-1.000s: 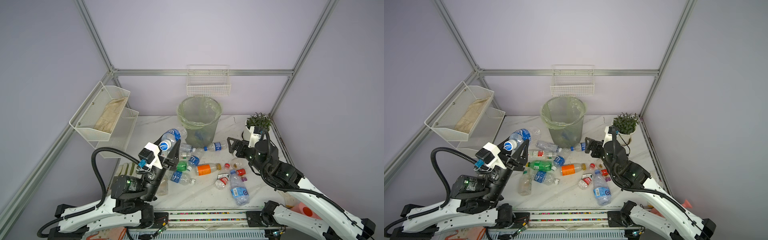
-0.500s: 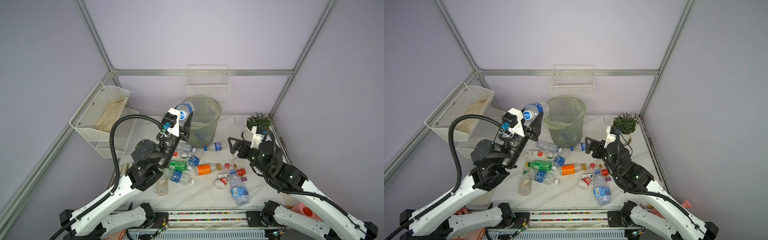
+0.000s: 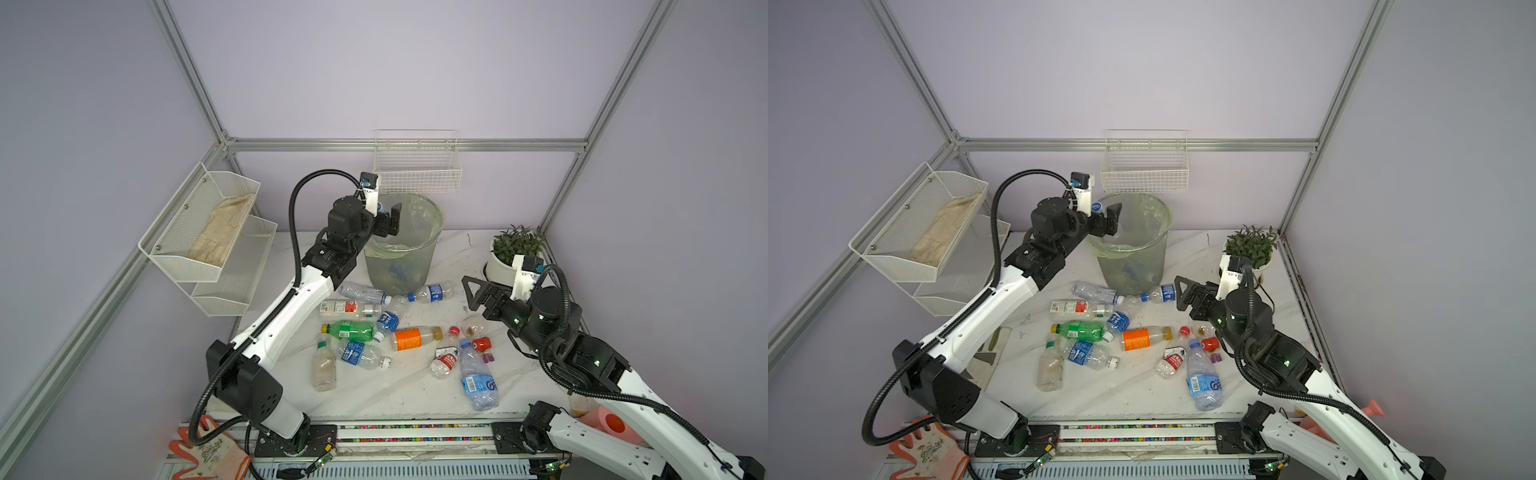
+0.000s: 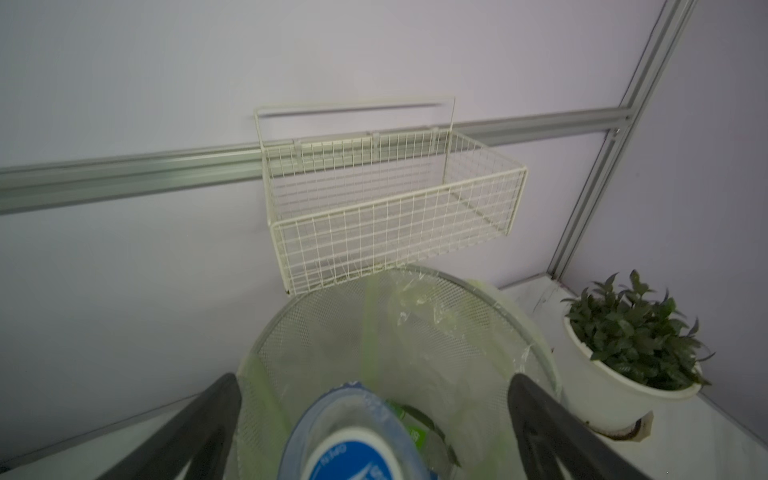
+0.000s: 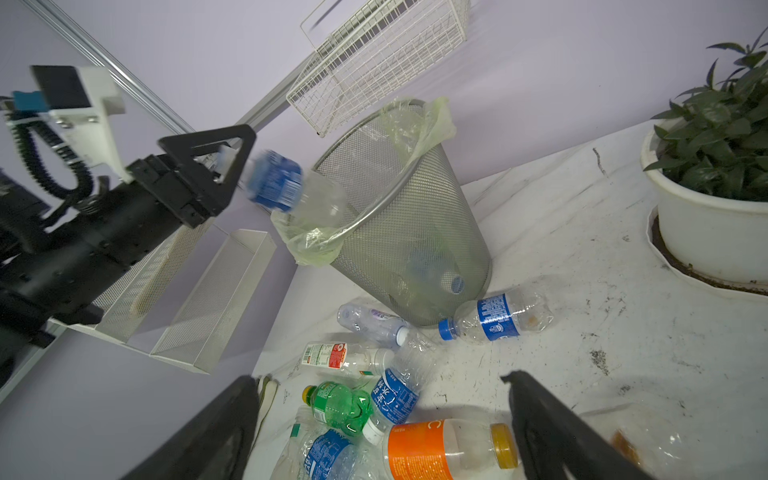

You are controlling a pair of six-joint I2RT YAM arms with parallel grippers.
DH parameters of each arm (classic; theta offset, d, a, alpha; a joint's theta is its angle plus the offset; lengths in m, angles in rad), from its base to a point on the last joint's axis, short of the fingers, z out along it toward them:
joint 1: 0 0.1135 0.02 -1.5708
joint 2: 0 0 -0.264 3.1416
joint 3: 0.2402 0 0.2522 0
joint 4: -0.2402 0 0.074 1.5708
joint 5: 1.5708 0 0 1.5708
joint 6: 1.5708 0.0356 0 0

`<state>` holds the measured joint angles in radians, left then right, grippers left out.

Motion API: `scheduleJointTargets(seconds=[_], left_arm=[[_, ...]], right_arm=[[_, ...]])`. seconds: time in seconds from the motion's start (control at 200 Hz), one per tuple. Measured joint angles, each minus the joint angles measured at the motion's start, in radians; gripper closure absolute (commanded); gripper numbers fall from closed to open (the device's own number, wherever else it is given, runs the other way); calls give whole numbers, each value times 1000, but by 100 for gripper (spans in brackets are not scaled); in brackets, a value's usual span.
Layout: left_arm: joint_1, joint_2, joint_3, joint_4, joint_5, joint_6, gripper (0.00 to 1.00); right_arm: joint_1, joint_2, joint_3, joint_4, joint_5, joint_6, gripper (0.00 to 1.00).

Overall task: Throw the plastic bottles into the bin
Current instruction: 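Open the left gripper to drop the bottle into the wastebasket, then lower the left gripper toward the clear bottle with red-and-white label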

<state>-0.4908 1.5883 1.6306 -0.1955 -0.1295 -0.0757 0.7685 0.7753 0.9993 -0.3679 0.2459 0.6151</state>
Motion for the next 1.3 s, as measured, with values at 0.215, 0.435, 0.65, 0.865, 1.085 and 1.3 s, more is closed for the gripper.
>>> scheduleJointTargets(seconds=[0.215,0.435,0.65,0.865,1.085,1.3], left_arm=[[-91,-128,1,-82,24,4,0],[-137,-372,0,-31,28,8,0],[-146,-528,-137,-5,12,-14,0],[-147,-640,-361,-32,-38,-63,0],[-147,-705,-521,-85,-98,-124,0],[-146,-721,-610,-136,-153,-195,0]], right_arm=[[0,-33,-1,-13,2,0,5],[0,25,-1,-10,-4,1,3],[0,56,-1,-10,-8,2,3],[0,105,-1,-9,-29,2,3],[0,182,-1,-1,-63,2,3],[0,238,-5,42,-101,6,3]])
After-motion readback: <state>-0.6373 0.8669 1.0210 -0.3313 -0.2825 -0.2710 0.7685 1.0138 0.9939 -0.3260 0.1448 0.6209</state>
